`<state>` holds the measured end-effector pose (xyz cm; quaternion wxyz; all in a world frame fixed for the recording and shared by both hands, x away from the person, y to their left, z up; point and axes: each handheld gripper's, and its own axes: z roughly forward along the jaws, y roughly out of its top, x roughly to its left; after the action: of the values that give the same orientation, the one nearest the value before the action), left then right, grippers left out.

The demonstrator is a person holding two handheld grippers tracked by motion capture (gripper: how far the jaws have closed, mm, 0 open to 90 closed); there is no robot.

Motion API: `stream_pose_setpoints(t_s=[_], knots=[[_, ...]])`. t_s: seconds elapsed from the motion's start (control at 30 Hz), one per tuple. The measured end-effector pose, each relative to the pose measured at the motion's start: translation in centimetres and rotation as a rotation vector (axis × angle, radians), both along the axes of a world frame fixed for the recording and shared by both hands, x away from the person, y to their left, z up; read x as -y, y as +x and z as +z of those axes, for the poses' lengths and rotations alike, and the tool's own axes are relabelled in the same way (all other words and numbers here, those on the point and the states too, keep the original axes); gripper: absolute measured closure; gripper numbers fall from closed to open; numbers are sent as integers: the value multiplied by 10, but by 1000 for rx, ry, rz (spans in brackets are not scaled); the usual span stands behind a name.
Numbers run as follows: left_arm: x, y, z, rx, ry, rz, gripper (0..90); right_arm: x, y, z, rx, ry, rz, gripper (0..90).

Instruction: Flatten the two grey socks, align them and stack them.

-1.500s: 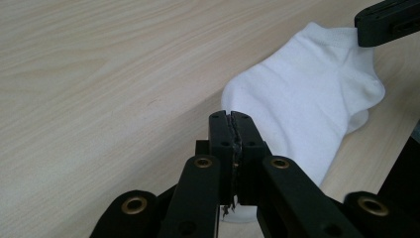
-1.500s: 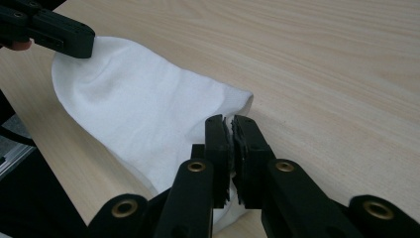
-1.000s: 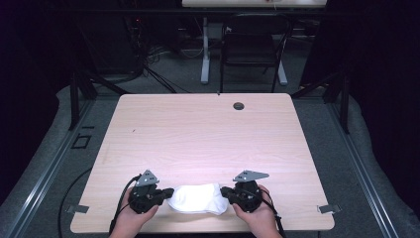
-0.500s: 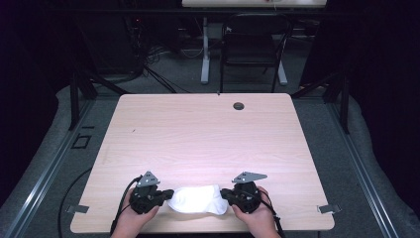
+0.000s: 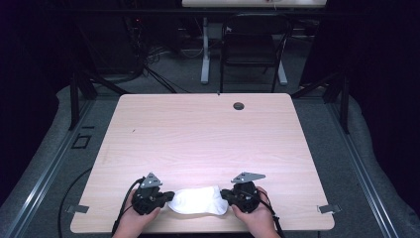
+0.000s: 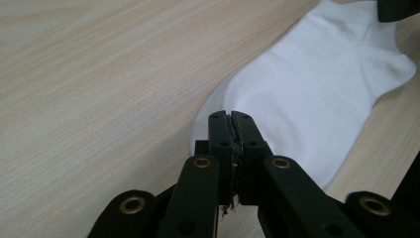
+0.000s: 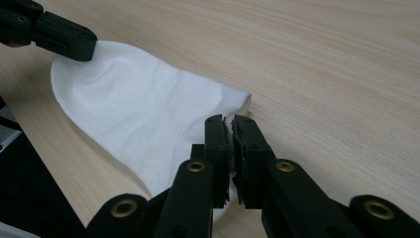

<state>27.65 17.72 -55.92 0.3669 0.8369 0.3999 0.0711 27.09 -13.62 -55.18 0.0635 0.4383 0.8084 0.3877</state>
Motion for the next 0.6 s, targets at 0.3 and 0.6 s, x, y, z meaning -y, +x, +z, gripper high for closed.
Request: stream_pose_setpoints(t_s=[0.3,0.6], knots=[[1,3,-3,-12,-6,8,863,-2,3,-4,2,-3,-4,853],[-4,1,9,31,-50,29,773,1,2,-3,26,-2,-22,751]])
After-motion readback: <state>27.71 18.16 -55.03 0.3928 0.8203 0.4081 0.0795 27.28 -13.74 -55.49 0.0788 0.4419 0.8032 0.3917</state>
